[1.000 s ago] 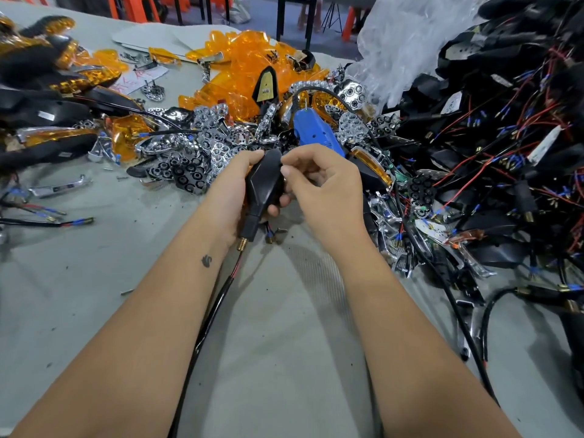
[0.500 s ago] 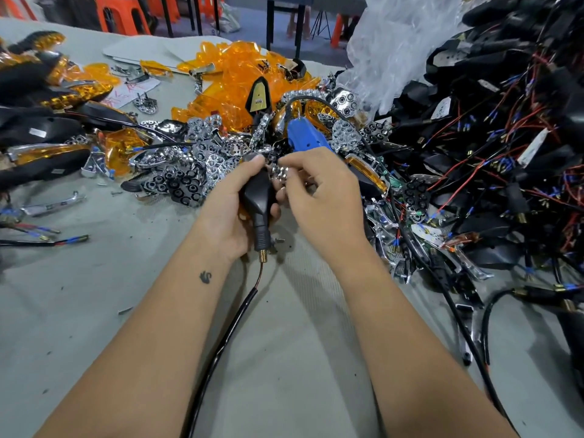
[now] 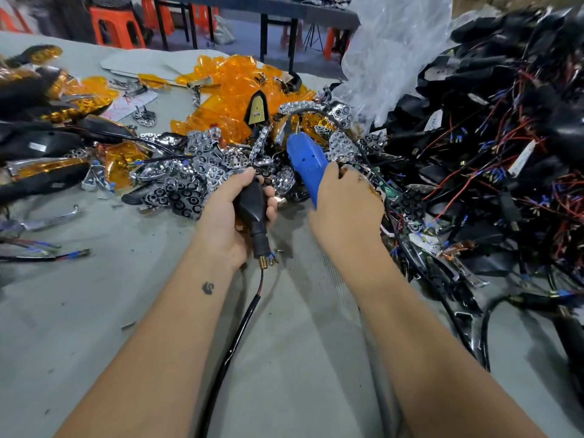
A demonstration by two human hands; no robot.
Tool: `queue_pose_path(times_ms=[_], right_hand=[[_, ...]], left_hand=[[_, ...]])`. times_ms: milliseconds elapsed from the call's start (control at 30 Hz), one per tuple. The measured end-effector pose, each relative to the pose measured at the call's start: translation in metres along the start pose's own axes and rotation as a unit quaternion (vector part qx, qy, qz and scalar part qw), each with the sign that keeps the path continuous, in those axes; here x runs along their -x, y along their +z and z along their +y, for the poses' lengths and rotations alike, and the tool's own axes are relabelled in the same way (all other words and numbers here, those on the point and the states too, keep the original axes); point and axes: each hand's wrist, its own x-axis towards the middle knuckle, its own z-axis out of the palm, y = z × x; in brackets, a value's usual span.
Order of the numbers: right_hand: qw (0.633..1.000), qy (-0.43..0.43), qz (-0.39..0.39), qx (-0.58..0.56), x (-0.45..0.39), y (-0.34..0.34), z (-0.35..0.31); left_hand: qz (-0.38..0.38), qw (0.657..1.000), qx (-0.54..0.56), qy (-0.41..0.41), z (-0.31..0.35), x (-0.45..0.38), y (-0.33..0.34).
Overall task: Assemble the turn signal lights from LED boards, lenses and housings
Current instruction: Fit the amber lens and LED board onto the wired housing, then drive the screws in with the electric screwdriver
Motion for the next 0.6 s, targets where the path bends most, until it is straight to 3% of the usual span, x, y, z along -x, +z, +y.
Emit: queue_pose_path(times_ms=[133,267,333,367,467,600], right_hand=[[0.998,-0.001,-0.052,-0.02,-0.015,-0.006,-0.003],[0.987,0.019,-0.107,-0.117,-0.028,-0.011,0.004],[0.962,0.033,-0.156,-0.22,-0.033,-0.016,0.009],[0.929,0.052,-0.18,-0.318,-0.034,-0.02,0.01],[0.762,0.122,-0.208,-0.601,-0.033,-0.027,0.016],[0.563,0.098,-0.201,-0.796,-0.029,-0.038,0.032]], left_hand=[[0.014,1.0,-0.004,0.01,-0.001,-0.002,0.002],[0.018,1.0,-0.016,0.015,-0.001,-0.003,0.001],[0.016,1.0,-0.017,0.019,-0.001,-0.003,0.001],[0.016,1.0,-0.015,0.02,-0.001,-0.003,0.001],[0.021,0.999,-0.015,0.022,0.0,-0.003,0.001],[0.021,0.998,-0.04,0.047,0.001,-0.004,-0.003]])
